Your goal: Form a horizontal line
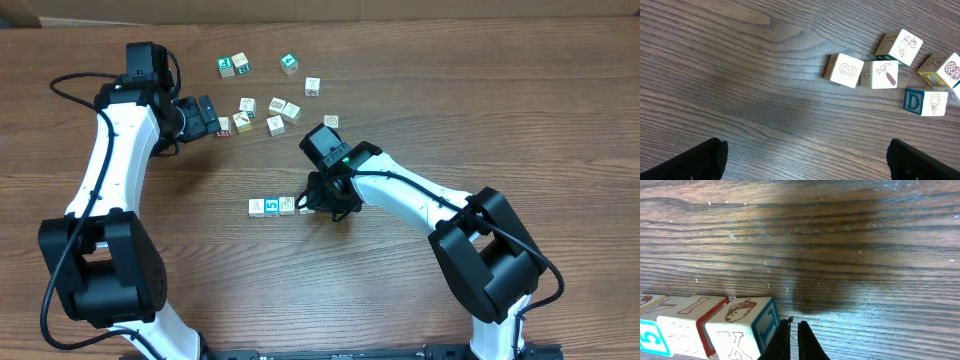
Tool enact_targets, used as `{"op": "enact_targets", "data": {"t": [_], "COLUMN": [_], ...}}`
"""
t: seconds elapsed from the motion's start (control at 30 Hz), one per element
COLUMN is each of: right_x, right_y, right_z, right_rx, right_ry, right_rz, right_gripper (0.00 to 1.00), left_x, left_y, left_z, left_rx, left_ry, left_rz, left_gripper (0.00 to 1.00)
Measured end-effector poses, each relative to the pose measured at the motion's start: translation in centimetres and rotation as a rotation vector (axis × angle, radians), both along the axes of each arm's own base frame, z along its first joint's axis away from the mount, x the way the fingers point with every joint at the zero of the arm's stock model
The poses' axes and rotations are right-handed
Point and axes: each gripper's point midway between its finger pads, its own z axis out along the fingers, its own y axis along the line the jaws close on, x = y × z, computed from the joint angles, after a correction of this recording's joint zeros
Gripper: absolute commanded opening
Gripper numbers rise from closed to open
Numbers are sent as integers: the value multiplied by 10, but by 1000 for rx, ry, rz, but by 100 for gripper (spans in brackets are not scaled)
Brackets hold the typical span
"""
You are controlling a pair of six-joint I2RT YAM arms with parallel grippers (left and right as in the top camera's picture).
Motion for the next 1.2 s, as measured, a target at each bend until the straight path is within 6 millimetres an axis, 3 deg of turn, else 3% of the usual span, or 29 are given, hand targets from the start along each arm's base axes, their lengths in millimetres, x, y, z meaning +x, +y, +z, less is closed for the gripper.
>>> {"op": "enact_targets", "data": {"t": [1.2], "right_x": [-1], "right_y": [4], "right_z": [1], "right_rx": [31], "right_ry": [31], "right_rz": [-88], "right_gripper": [4], "left_x": [0], "left_y": [0], "left_z": [0], "left_rx": [0], "left_ry": [0], "left_rz": [0], "left_gripper": [100]}}
